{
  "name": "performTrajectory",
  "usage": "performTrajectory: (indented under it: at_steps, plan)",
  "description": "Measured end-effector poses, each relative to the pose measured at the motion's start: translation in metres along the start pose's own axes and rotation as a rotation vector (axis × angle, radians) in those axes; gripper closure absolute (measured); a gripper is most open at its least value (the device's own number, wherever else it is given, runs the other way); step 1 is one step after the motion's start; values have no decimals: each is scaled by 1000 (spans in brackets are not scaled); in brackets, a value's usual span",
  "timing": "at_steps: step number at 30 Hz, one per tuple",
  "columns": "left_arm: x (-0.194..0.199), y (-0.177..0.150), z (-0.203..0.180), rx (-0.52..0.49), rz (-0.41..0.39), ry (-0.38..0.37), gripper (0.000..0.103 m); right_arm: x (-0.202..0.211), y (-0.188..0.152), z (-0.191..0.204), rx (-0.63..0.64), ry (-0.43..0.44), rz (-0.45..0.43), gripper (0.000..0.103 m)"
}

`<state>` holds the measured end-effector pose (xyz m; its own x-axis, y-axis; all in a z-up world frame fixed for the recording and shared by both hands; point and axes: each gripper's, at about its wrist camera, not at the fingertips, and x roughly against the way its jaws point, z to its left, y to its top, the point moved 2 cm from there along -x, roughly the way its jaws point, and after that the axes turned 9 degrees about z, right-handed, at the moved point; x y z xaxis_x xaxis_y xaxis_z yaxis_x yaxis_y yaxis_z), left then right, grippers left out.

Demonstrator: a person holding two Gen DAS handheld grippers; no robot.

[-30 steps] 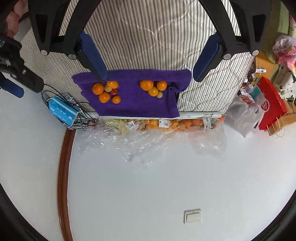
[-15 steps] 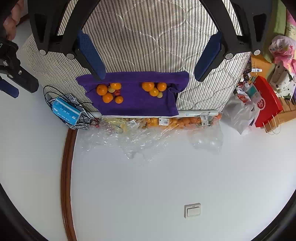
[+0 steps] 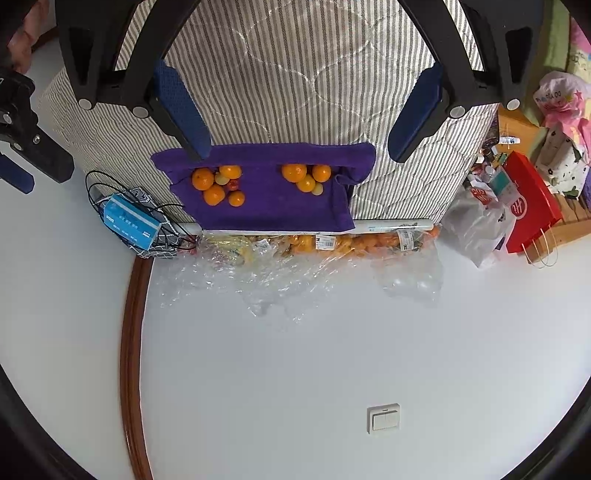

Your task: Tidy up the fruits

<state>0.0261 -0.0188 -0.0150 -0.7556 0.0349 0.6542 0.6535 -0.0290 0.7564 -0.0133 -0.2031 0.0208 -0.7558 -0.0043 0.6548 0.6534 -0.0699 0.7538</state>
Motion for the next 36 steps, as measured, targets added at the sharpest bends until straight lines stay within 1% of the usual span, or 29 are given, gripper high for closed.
performTrajectory:
  at_steps: [36]
  plan:
    - [2, 1, 2, 6, -6, 11, 6, 3, -2, 3, 11, 1, -7, 1]
